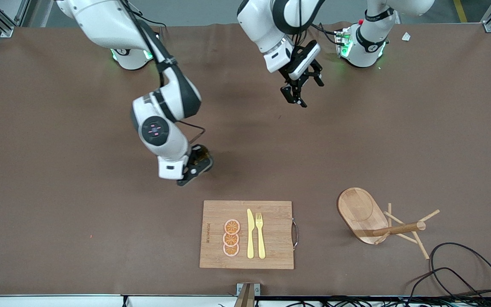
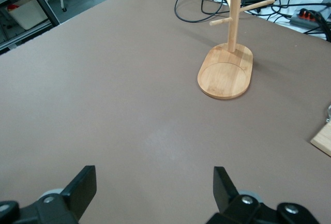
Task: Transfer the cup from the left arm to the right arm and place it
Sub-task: 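Open the left gripper and withdraw it from the mug, then carry the mug with the right gripper while the left gripper retracts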
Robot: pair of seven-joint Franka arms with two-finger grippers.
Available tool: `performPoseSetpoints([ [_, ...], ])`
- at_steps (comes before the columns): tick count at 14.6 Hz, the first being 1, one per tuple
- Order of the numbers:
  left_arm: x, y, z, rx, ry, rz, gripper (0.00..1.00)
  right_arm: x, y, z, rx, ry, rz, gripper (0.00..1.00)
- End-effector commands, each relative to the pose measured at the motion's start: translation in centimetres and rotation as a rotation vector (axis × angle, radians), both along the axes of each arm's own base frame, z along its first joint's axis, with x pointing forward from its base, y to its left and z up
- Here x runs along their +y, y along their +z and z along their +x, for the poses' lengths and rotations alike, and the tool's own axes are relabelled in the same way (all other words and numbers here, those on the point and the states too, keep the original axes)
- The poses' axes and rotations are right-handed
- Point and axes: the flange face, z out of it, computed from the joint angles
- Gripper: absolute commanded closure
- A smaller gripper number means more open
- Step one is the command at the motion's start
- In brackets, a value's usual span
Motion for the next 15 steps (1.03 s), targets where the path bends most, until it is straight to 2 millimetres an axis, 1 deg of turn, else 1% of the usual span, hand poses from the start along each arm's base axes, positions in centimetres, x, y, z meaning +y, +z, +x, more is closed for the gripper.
performPoseSetpoints([
  [1, 1.2, 2.0, 2.8, 0.061, 0.009, -0.031, 0.01, -4.2, 1.8, 0.2, 0.016, 0.129, -0.058, 0.96],
  [2, 1.4, 3.4, 4.1, 0.075, 0.018, -0.058, 0.01, -5.9, 2.1, 0.3, 0.026, 0.162, -0.058, 0.96],
  [3, 1.9, 4.7, 5.5, 0.098, 0.025, -0.086, 0.01, -8.3, 2.5, 0.5, 0.031, 0.196, -0.049, 0.96],
  [4, 2.5, 6.1, 7.0, 0.137, 0.030, -0.119, 0.01, -10.1, 2.9, 0.5, 0.035, 0.235, -0.041, 0.96],
  [6, 4.1, 7.9, 9.4, 0.180, 0.041, -0.161, 0.01, -14.4, 3.4, 0.3, 0.045, 0.306, -0.026, 0.96],
  [8, 6.0, 9.6, 11.8, 0.216, 0.037, -0.193, 0.01, -18.4, 3.3, 0.0, 0.053, 0.367, -0.022, 0.96],
  [9, 7.1, 10.3, 12.8, 0.241, 0.034, -0.211, 0.01, -20.7, 3.2, -0.1, 0.047, 0.410, -0.032, 0.96],
  [10, 8.5, 10.9, 14.0, 0.268, 0.032, -0.228, 0.01, -22.6, 2.9, -0.2, 0.040, 0.438, -0.028, 0.96],
  [12, 10.6, 11.9, 15.6, 0.308, 0.020, -0.254, 0.01, -26.3, 2.0, -0.3, 0.020, 0.501, -0.016, 0.96],
  [15, 13.9, 14.0, 18.0, 0.362, -0.039, -0.284, 0.00, -30.4, -0.1, -1.1, -0.013, 0.566, -0.010, 0.96],
])
